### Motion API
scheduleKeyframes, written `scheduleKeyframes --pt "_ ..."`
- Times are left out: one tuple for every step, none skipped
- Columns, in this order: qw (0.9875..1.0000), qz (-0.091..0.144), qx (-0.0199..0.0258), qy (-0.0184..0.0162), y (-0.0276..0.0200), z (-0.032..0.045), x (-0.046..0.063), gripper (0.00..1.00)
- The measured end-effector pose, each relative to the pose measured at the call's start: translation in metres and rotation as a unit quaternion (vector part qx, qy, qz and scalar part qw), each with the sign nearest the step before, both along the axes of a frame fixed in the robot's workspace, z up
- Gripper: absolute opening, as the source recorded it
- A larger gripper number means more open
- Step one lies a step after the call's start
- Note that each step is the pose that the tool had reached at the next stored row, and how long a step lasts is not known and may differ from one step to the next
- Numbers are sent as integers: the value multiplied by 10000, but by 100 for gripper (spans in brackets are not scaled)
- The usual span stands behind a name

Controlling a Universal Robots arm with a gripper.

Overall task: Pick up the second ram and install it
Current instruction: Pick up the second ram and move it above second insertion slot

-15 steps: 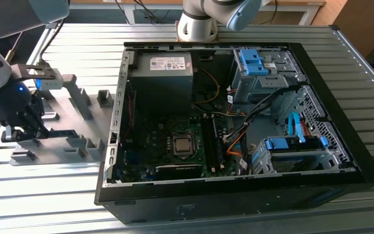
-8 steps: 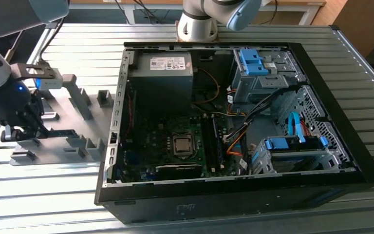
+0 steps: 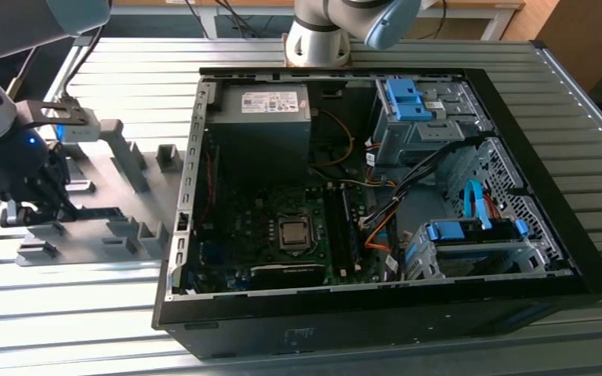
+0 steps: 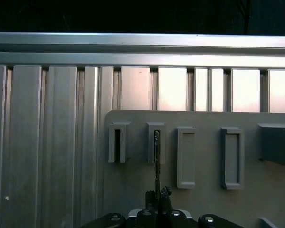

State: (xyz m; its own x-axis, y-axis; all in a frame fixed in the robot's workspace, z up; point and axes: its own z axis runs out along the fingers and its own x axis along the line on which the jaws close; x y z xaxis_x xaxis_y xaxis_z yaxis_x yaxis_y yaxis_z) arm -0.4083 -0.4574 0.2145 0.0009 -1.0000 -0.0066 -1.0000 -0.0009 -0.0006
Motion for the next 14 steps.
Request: scheduleKeyframes --pt "10000 0 0 1 0 4 0 14" --pt "10000 0 0 0 0 8 0 14" --pt "10000 0 0 0 0 11 0 14" --pt "10000 0 0 1 0 16 0 14" --pt "10000 0 0 1 0 22 0 14" --pt "10000 0 0 0 0 27 0 14" --pt "10000 0 -1 1 0 35 0 14" --pt "10000 0 0 0 0 44 0 14" --pt "10000 0 0 0 0 56 0 14" --pt "10000 1 0 0 0 70 0 14" --pt "10000 1 0 0 0 91 0 14" --pt "10000 0 0 0 0 113 0 14" --pt "10000 0 0 0 1 135 1 14" --pt "10000 0 1 0 1 156 1 14"
